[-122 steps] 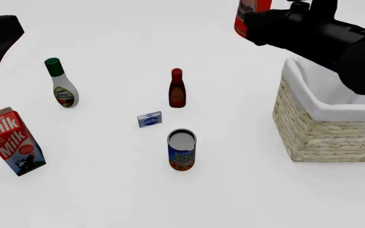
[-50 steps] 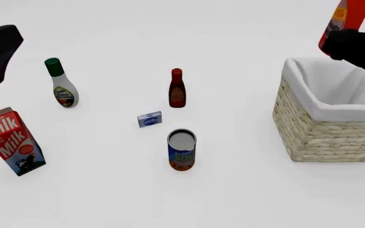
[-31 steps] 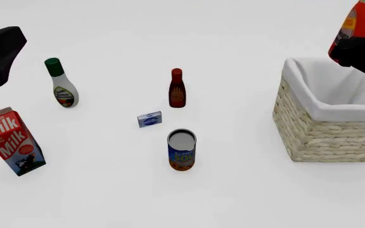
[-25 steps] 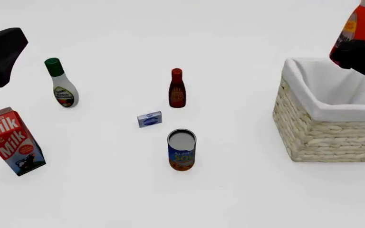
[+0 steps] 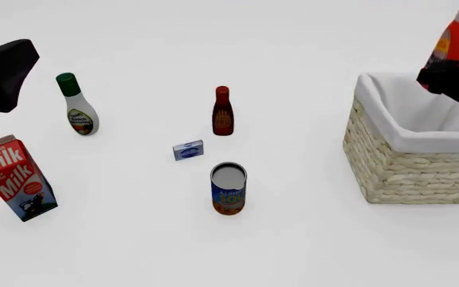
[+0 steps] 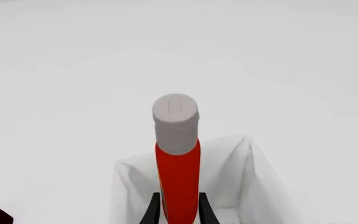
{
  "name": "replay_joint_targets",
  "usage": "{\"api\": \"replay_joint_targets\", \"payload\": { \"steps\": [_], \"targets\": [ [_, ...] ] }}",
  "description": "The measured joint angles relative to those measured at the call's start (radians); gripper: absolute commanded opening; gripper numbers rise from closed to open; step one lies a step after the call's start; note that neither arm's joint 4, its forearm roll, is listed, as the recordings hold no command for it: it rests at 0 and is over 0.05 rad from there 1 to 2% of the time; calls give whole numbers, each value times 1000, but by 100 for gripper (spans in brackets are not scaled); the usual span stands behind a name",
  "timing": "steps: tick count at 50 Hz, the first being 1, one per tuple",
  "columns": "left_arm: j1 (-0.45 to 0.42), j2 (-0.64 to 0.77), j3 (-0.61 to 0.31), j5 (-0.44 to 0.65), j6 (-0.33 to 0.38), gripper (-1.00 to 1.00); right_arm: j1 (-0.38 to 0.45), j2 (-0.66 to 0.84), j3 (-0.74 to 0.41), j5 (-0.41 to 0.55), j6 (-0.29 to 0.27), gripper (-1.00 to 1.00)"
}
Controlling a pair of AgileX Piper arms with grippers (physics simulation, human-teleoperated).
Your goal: Pick the ketchup and place it in the basket.
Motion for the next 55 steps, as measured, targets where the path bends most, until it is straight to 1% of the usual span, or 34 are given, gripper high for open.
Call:
{"api": "replay_joint_targets", "payload": {
  "steps": [34, 55],
  "targets": [
    [6, -7, 1, 1, 0, 100, -45, 104, 7, -56, 10, -100],
    [5, -9, -6, 5, -2, 100, -72, 139, 18, -61, 10, -100]
  ]
}}
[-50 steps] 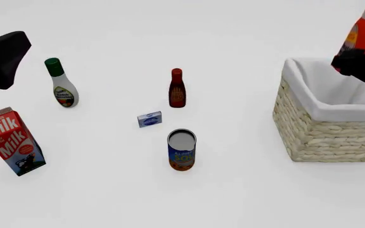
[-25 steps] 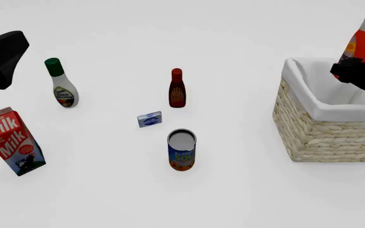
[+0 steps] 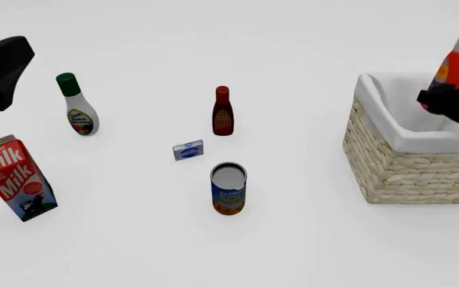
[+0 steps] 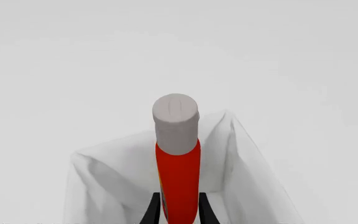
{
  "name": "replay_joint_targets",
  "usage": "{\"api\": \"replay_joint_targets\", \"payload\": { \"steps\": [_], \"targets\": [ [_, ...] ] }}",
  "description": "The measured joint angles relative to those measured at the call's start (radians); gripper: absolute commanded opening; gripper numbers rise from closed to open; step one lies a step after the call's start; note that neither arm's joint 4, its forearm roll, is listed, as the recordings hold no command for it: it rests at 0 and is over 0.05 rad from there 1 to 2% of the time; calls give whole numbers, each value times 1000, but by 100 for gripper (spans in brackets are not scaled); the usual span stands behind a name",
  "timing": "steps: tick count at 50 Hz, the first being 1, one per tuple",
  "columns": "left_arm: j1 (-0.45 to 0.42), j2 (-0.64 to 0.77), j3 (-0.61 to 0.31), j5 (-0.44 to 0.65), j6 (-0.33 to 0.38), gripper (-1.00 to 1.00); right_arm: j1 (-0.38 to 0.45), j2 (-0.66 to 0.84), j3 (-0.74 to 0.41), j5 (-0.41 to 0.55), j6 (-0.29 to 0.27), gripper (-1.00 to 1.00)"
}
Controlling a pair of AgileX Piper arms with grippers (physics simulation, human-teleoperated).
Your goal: Pick the ketchup and place it in the basket.
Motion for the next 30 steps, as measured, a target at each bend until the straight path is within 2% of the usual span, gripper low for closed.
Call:
{"api": "replay_joint_targets", "payload": {
  "steps": [30],
  "targets": [
    [5, -11, -6, 5, -5, 100, 4, 40, 10, -19, 0, -100]
  ]
}}
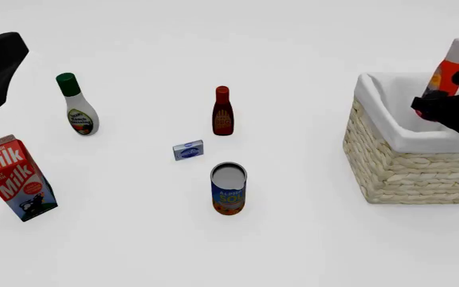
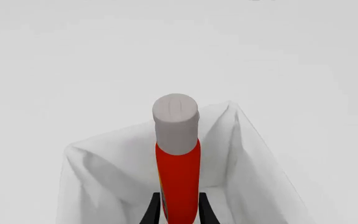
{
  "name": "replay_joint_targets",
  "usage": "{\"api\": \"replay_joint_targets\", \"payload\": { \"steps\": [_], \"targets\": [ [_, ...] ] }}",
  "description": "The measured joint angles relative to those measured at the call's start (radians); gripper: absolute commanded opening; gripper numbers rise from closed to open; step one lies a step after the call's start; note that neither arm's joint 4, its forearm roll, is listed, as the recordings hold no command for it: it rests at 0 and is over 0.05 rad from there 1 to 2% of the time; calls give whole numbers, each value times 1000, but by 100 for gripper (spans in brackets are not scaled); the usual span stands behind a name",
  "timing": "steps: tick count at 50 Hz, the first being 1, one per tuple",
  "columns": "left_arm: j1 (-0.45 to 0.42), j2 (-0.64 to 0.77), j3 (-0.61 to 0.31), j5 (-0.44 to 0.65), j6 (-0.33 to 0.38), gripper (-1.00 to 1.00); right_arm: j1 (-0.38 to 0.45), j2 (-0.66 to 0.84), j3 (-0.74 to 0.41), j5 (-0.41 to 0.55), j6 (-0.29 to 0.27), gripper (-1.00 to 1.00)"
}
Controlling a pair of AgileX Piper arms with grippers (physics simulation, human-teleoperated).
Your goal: Pick the ketchup and place it in the basket.
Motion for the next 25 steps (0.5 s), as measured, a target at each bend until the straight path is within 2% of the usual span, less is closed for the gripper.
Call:
{"api": "replay_joint_targets", "payload": {
  "steps": [14, 15, 25],
  "targets": [
    [4, -4, 5, 0, -3, 100, 1, 22, -15, -8, -4, -100],
    [4, -5, 5, 0, -3, 100, 1, 24, -17, -8, -5, 100],
    [5, -6, 7, -1, -5, 100, -2, 35, -28, -2, -3, 100]
  ]
}}
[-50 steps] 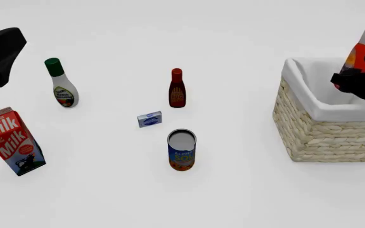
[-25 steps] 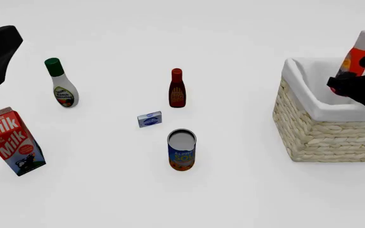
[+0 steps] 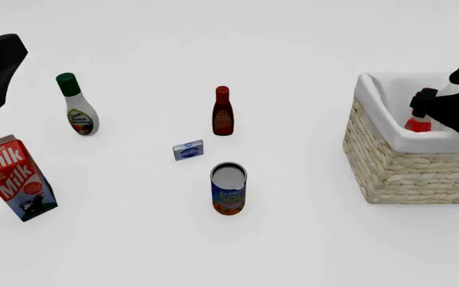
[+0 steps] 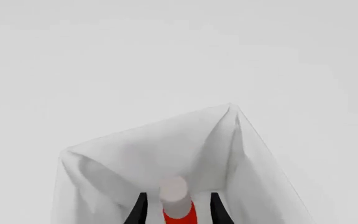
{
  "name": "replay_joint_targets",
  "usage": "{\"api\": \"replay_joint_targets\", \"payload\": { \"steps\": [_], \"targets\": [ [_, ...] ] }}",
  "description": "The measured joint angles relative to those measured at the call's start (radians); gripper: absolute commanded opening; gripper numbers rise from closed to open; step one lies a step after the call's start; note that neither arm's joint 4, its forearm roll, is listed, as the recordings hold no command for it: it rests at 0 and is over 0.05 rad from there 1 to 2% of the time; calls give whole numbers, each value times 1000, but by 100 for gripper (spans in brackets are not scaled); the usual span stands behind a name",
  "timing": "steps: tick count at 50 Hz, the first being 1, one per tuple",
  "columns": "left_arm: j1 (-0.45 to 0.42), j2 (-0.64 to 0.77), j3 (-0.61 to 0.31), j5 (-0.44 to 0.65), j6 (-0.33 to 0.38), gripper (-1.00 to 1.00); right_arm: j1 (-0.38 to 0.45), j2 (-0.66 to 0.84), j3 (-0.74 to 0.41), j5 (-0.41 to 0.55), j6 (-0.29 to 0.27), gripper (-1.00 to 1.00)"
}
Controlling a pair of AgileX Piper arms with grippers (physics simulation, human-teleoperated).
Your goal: Pick the ketchup and place it in the basket.
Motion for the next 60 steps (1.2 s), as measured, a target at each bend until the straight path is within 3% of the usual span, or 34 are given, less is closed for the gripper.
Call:
{"api": "replay_joint_targets", "payload": {
  "steps": [17, 44, 60],
  "targets": [
    [0, -3, 6, -2, -3, 100, 10, -44, 2, 34, -15, 100],
    [-3, -8, 13, -7, -10, 100, 113, -306, -27, 174, -37, 100],
    [-8, -3, 14, -19, -20, 100, 164, -500, 94, 124, -67, 100]
  ]
}}
